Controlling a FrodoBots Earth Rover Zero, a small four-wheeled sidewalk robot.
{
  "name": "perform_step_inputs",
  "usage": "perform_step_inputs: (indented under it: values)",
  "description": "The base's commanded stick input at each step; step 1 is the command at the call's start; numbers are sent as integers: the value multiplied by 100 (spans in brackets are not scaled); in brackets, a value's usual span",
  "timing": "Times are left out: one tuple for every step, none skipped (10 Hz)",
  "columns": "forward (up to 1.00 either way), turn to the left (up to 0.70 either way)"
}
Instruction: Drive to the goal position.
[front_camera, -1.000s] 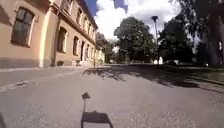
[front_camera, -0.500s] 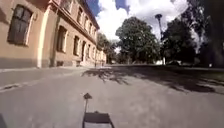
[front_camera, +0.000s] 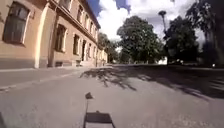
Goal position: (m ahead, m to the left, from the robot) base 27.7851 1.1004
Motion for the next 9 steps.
perform_step_inputs:
  values:
    - [100, 0]
    - [100, 0]
    - [100, 0]
    - [100, 0]
    - [100, 0]
    - [100, 0]
    - [100, 0]
    - [100, 0]
    - [100, 0]
